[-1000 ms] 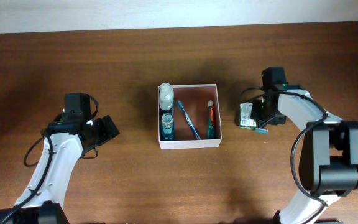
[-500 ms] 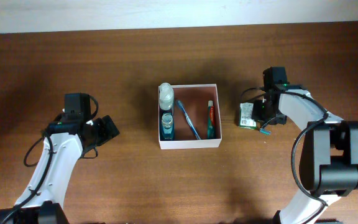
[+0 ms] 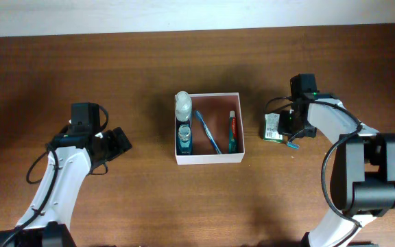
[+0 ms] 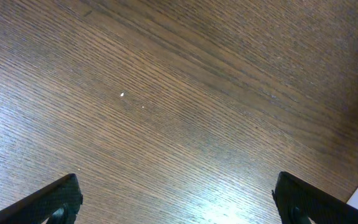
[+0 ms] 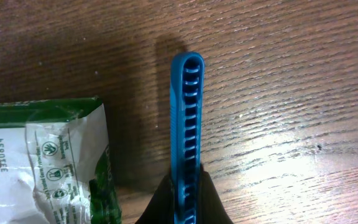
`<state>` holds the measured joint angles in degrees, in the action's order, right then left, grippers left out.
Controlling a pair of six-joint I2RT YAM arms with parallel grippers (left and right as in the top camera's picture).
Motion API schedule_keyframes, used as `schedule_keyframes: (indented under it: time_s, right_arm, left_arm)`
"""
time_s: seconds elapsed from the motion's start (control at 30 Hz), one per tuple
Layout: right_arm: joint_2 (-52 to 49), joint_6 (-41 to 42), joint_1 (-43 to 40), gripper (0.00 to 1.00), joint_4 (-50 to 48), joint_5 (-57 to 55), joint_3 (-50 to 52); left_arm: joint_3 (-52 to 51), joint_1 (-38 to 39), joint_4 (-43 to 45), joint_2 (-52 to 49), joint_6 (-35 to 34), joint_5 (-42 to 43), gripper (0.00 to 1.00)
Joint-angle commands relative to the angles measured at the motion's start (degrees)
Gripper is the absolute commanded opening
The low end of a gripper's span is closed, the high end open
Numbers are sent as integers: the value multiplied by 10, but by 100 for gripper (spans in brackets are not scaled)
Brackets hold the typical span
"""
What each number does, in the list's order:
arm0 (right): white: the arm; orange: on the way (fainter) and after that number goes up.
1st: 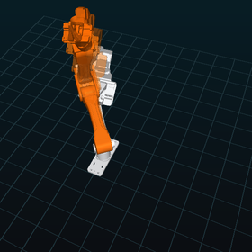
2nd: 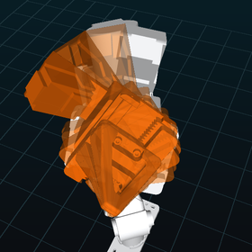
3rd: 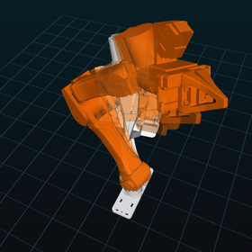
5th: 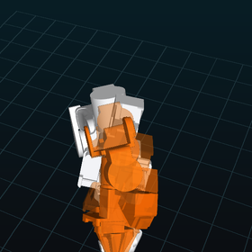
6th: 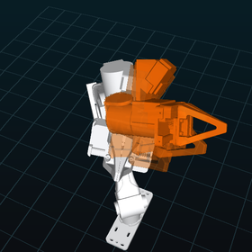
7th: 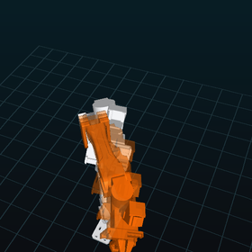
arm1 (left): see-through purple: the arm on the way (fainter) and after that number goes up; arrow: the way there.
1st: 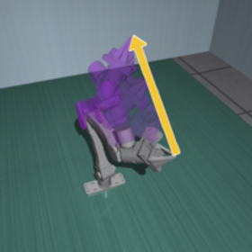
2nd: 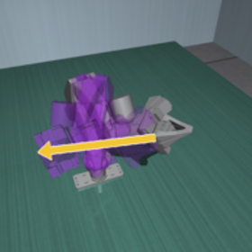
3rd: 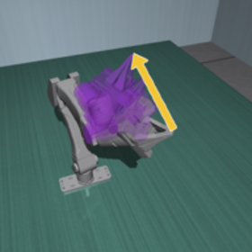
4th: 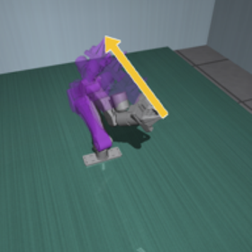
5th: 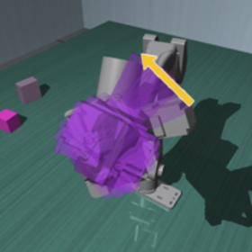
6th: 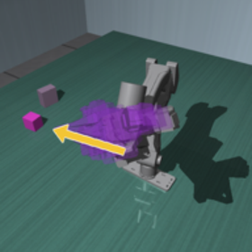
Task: Pack container
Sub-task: 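Lower the right gripper onto the blue comb and close, then lift the blue comb and carry it over the box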
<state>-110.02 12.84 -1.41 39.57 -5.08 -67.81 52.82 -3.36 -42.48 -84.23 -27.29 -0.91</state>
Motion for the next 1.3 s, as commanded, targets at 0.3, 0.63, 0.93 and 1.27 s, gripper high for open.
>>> schedule_keyframes:
  time_s: [0.3, 0.63, 0.93, 1.27]
  right_arm:
    - [73, -20, -5, 4, 53, 1, -23]
    - [177, -21, 16, 4, 87, 5, -23]
    - [284, 26, 110, 4, 102, 24, -34]
    - [284, 80, 243, 4, 60, 59, -35]
  left_arm:
    - [1, -2, 0, -5, 1, -4, 100]
    - [1, -2, 0, -5, 1, -4, 100]
    - [1, -2, 0, -5, 1, -4, 100]
    - [1, -2, 0, -5, 1, -4, 100]
